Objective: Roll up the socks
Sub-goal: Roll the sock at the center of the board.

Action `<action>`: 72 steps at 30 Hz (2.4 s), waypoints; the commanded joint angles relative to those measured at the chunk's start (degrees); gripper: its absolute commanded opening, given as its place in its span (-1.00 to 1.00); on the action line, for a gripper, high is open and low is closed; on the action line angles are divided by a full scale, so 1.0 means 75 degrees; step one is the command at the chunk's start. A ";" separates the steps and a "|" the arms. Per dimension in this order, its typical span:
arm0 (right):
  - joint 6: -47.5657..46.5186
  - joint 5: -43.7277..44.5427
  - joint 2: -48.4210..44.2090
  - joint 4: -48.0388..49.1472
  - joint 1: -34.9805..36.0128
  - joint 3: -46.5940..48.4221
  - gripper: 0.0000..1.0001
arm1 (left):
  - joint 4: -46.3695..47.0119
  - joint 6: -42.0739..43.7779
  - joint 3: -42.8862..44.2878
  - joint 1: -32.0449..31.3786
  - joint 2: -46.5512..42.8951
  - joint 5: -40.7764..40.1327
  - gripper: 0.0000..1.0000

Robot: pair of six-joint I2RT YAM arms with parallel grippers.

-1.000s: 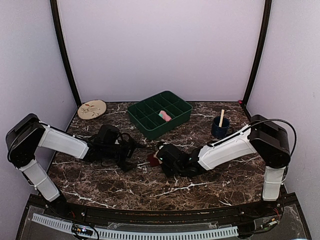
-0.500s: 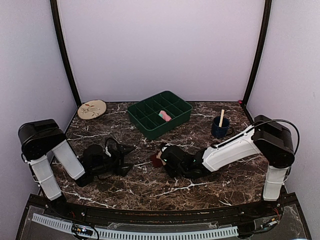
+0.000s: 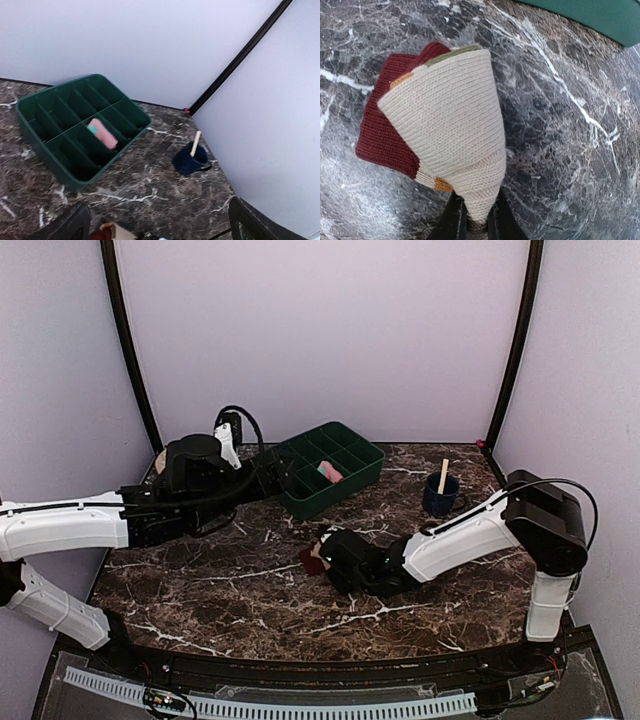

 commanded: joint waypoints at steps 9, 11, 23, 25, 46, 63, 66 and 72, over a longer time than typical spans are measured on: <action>-0.0375 0.0210 0.0320 -0.0119 -0.0049 0.0751 -1.00 | -0.2617 0.1031 -0.0103 0.1079 0.1024 0.0680 0.34; -0.0404 0.0187 0.0379 -0.0094 -0.0049 0.0798 -1.00 | -0.3025 0.0819 0.0358 0.1099 0.1451 0.1347 0.40; -0.0606 0.0021 0.0545 0.0258 -0.0020 0.0973 -1.00 | -0.2409 -0.1581 0.0572 0.1981 0.3024 0.5532 0.79; -0.0780 -0.0100 0.0553 0.0333 0.0003 0.0987 -1.00 | -0.2432 -0.1671 0.0713 0.2027 0.3207 0.5769 0.83; -0.1085 -0.0639 0.0890 0.0665 0.0160 0.1546 -1.00 | -0.1627 -0.3006 0.0943 0.2235 0.4151 0.7170 0.23; -0.0504 -0.0931 0.1071 0.0046 0.0108 0.1786 -1.00 | -0.2119 -0.2415 0.1415 0.2282 0.4402 0.6556 -1.00; 0.0095 -0.1090 0.1056 -0.0185 -0.0012 0.1804 -1.00 | -0.2011 -0.2094 0.1568 0.2282 0.4627 0.6530 -1.00; 0.0915 -0.1996 0.0750 -0.0133 -0.0352 0.1394 -0.66 | -0.1253 -0.1540 0.1528 0.2387 0.5039 0.6691 -1.00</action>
